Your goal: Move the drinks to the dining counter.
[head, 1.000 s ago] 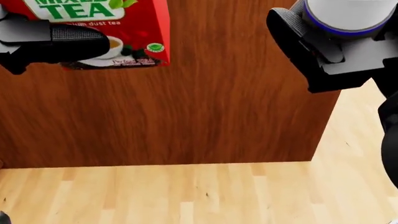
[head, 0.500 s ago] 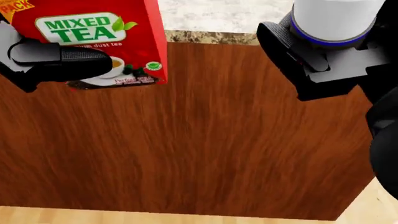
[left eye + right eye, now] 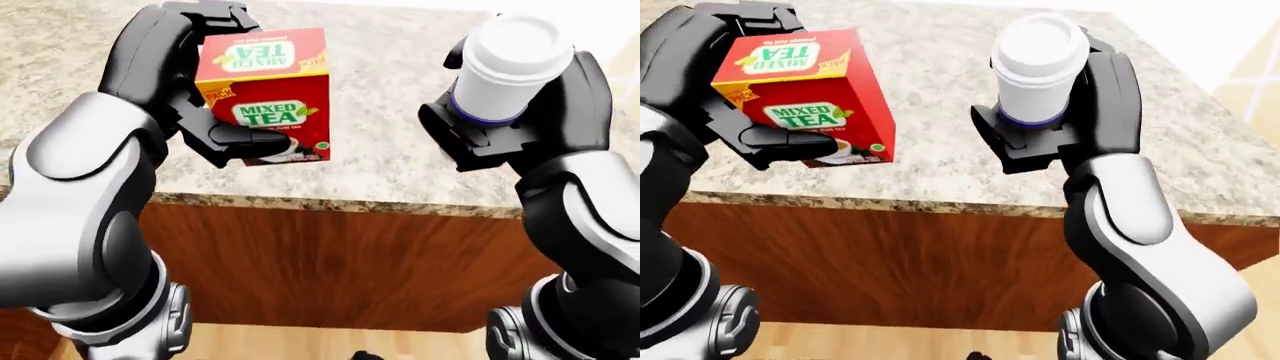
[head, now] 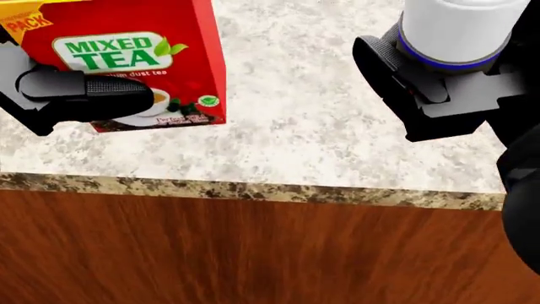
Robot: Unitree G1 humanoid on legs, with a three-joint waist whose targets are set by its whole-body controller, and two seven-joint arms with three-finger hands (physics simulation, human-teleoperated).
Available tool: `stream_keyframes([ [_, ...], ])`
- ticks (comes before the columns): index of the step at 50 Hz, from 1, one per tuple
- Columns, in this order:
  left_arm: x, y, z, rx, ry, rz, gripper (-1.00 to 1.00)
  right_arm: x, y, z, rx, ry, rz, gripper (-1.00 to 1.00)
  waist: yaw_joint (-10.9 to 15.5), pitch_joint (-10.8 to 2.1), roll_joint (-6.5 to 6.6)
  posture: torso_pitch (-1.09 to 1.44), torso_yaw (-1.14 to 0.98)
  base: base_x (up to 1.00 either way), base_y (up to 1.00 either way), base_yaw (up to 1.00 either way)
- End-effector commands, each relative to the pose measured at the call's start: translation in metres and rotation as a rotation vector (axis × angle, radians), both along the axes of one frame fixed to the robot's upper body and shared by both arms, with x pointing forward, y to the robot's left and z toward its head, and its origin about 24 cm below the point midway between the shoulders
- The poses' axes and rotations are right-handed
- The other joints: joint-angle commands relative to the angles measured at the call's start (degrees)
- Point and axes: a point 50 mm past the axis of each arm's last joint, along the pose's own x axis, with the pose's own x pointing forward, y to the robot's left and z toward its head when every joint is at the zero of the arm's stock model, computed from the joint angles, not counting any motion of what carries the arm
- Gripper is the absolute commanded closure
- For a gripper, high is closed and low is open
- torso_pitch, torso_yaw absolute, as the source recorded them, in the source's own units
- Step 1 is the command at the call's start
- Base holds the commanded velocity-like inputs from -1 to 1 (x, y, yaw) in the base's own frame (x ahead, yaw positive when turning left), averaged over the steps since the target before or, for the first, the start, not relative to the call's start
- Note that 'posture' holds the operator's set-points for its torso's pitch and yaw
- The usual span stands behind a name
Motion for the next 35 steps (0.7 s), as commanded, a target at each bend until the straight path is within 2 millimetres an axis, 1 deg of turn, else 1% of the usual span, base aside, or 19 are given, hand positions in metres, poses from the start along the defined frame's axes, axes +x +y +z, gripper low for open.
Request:
stream_keyframes([
  [1, -0.013, 0.005, 0.023, -0.011, -0.148, 0.028, 1.0, -0.01, 0.003, 0.017, 0.01, -0.125, 0.023, 1.0, 0.52, -3.33, -0.24, 0.0, 0.0, 0.0, 0.0, 0.0],
  [4, -0.014, 0.006, 0.023, -0.013, -0.149, 0.03, 1.0, -0.011, 0.004, 0.016, 0.004, -0.124, 0.027, 1.0, 0.68, -3.15, 0.09, 0.0, 0.0, 0.0, 0.0, 0.0],
  [5, -0.013, 0.006, 0.023, -0.012, -0.148, 0.029, 1.0, -0.012, 0.005, 0.016, 0.001, -0.13, 0.034, 1.0, 0.78, -3.59, 0.57, 0.0, 0.0, -0.36, 0.0, 0.0],
  [6, -0.014, 0.006, 0.022, -0.011, -0.148, 0.029, 1.0, -0.012, 0.006, 0.016, 0.0, -0.133, 0.042, 1.0, 1.25, -6.42, 1.3, 0.0, 0.0, -0.95, 0.09, 0.0],
  [7, -0.014, 0.006, 0.023, -0.011, -0.148, 0.03, 1.0, -0.012, 0.006, 0.016, -0.001, -0.134, 0.045, 1.0, 1.79, -6.73, 1.31, 0.0, 0.0, -1.0, 0.16, 0.0],
  [8, -0.014, 0.007, 0.023, -0.011, -0.148, 0.03, 1.0, -0.012, 0.006, 0.016, 0.0, -0.138, 0.048, 1.0, 1.85, -6.15, 2.18, 0.0, 0.0, -1.0, 0.16, 0.0],
  [9, -0.014, 0.007, 0.023, -0.011, -0.148, 0.03, 1.0, -0.012, 0.006, 0.016, -0.001, -0.136, 0.048, 1.0, 2.03, -6.14, 3.48, 0.0, 0.0, -1.0, 0.16, 0.0],
  [10, -0.013, 0.007, 0.023, -0.01, -0.149, 0.031, 1.0, -0.012, 0.006, 0.016, 0.0, -0.136, 0.048, 1.0, 2.24, -7.06, 3.37, 0.0, 0.0, -1.0, 0.16, 0.0],
  [11, -0.014, 0.007, 0.023, -0.01, -0.149, 0.03, 1.0, -0.012, 0.006, 0.015, 0.0, -0.134, 0.046, 1.0, 1.9, -7.94, 4.09, 0.0, 0.0, -1.0, 0.16, 0.0],
  [12, -0.014, 0.007, 0.023, -0.009, -0.148, 0.03, 1.0, -0.012, 0.007, 0.015, -0.001, -0.134, 0.047, 1.0, 2.43, -4.93, 3.96, 0.0, 0.0, 0.0, 0.0, 0.0],
  [13, -0.013, 0.007, 0.023, -0.009, -0.148, 0.03, 1.0, -0.012, 0.006, 0.015, -0.003, -0.134, 0.046, 1.0, 2.42, -4.24, 4.52, 0.0, 0.0, 0.0, 0.0, 0.0],
  [14, -0.014, 0.007, 0.023, -0.008, -0.147, 0.029, 1.0, -0.011, 0.006, 0.014, -0.002, -0.132, 0.045, 1.0, 2.64, -5.08, 4.43, 0.0, 0.0, 0.0, 0.0, 0.0],
  [15, -0.014, 0.007, 0.023, -0.006, -0.146, 0.03, 1.0, -0.012, 0.006, 0.015, -0.002, -0.133, 0.043, 1.0, 2.34, -5.24, 3.98, 0.0, 0.0, 0.0, 0.0, 0.0],
  [17, -0.014, 0.007, 0.023, -0.006, -0.146, 0.031, 1.0, -0.012, 0.006, 0.015, -0.002, -0.131, 0.042, 1.0, 1.85, -4.49, 2.91, 0.0, 0.0, 0.0, 0.0, 0.0],
  [19, -0.014, 0.006, 0.022, -0.004, -0.145, 0.03, 1.0, -0.012, 0.005, 0.015, -0.002, -0.13, 0.04, 1.0, 1.71, -4.69, 0.87, 0.0, 0.0, 0.0, 0.0, 0.0],
  [21, -0.013, 0.006, 0.021, -0.003, -0.142, 0.03, 1.0, -0.012, 0.005, 0.014, -0.001, -0.13, 0.038, 1.0, 1.66, -4.51, 1.54, 0.0, 0.0, 0.0, 0.0, 0.0],
  [25, -0.008, 0.002, 0.012, 0.005, -0.132, 0.035, 1.0, -0.011, 0.001, 0.013, 0.003, -0.125, 0.025, 1.0, 1.22, -5.51, 2.04, 0.0, 0.0, 0.0, 0.0, 0.0],
  [30, 0.008, -0.006, 0.004, 0.022, -0.117, 0.044, 1.0, -0.011, 0.001, 0.014, 0.005, -0.128, 0.022, 1.0, 0.97, -5.93, 2.22, 0.0, 0.0, 0.0, 0.0, 0.0],
  [35, 0.027, -0.008, -0.004, 0.023, -0.101, 0.077, 1.0, -0.011, 0.001, 0.014, 0.007, -0.13, 0.022, 1.0, 0.82, -5.85, 2.12, 0.0, 0.0, 0.0, 0.0, 0.0],
])
